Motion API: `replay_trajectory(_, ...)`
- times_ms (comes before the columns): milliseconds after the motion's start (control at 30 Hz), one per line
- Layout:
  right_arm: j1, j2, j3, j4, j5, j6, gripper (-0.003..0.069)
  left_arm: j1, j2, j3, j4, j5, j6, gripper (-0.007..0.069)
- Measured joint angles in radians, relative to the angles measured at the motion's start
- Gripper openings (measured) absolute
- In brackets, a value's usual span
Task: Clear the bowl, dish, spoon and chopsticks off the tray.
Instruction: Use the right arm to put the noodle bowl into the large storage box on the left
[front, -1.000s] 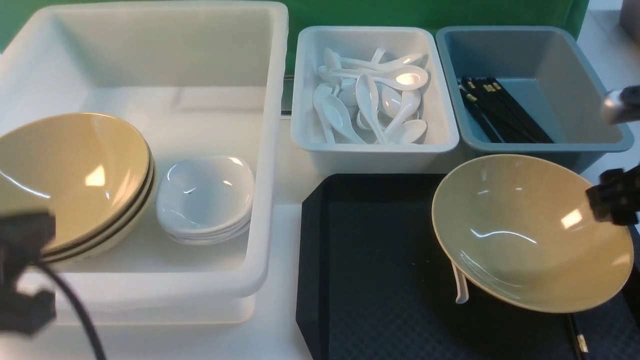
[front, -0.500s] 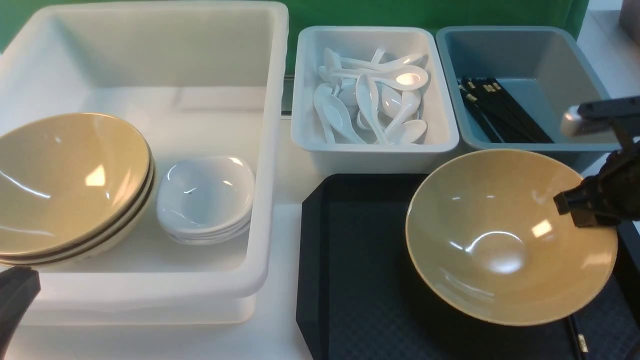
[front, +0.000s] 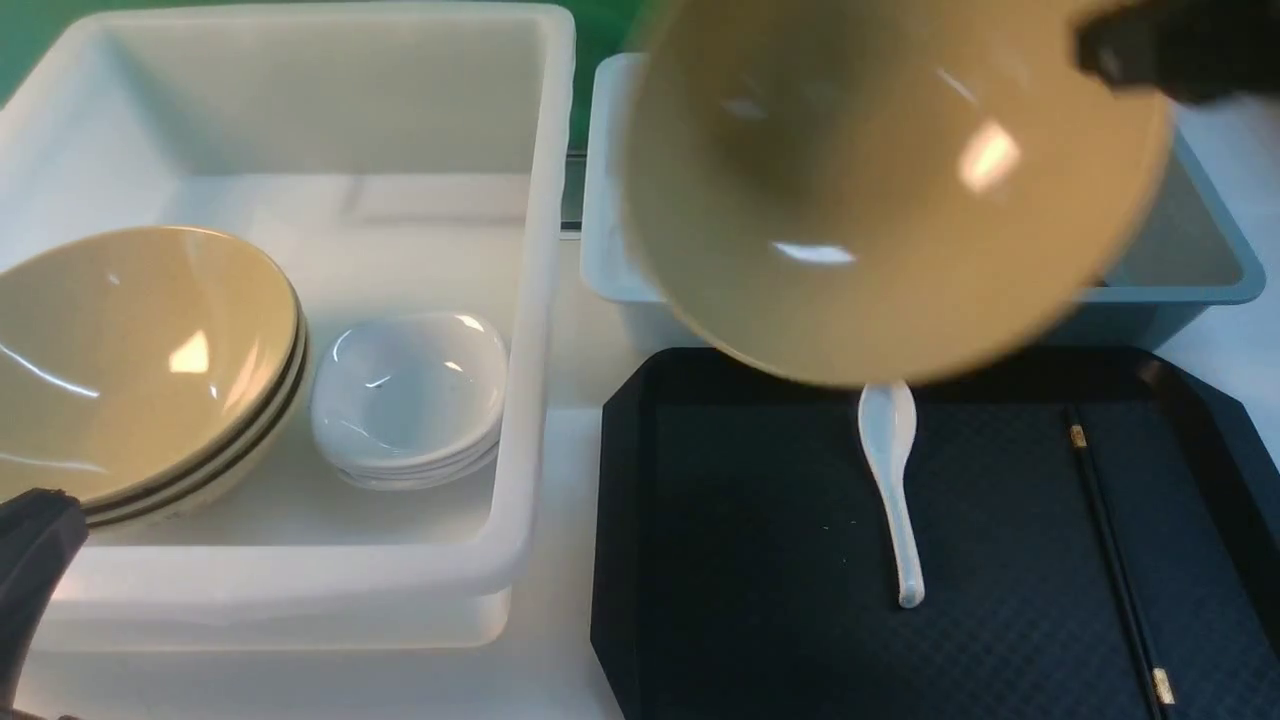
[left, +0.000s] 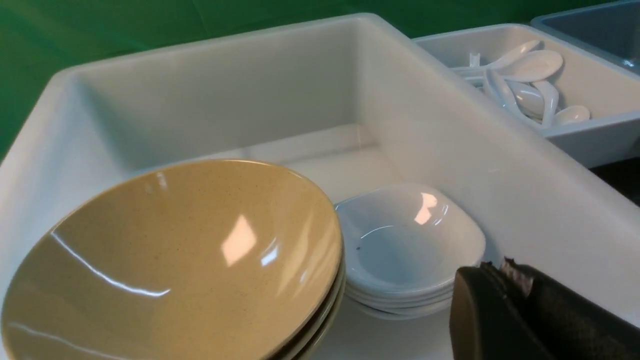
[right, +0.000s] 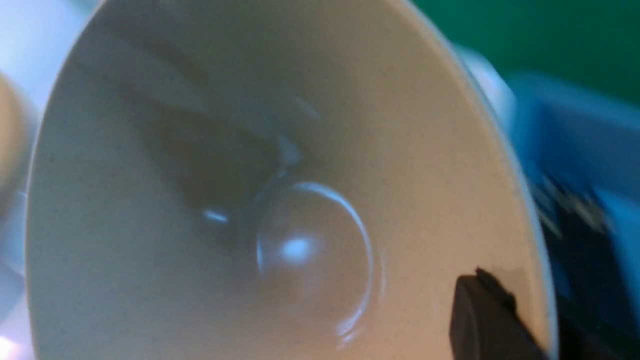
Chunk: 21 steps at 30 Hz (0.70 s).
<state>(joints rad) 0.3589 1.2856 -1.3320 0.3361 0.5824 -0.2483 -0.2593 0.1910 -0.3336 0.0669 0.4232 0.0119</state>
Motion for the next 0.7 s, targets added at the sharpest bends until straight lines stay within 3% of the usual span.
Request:
replay_trajectory(67, 0.067, 0.058, -0.048, 0.096, -0.034, -0.058, 0.0066, -0.002, 0.000, 0.007, -0.023, -0.010, 0.020, -0.0015)
replay_trajectory(133, 0.167, 0.203, -0.159, 0.220, -0.054, -0.151, 0.0064, -0.018, 0.000, 0.035, -0.107, -0.023, 0.115, -0.0015)
replay_trajectory(267, 0.278, 0.411, -0.328, 0.262, -0.044, -0.190, 0.0064, -0.044, 0.000, 0.049, -0.200, -0.025, 0.245, -0.0015)
replay_trajectory(367, 0.358, 0.644, -0.576, 0.263, -0.019, -0.189, 0.0064, -0.089, 0.000, 0.049, -0.355, 0.005, 0.483, -0.0015)
replay_trajectory(533, 0.396, 0.896, -0.918, 0.267, 0.032, -0.123, 0.0064, -0.111, 0.000, 0.049, -0.485, 0.055, 0.695, -0.0015)
replay_trajectory(700, 0.402, 1.125, -1.239, 0.267, 0.113, -0.050, 0.0067, -0.111, 0.000, 0.049, -0.535, 0.086, 0.785, -0.0015)
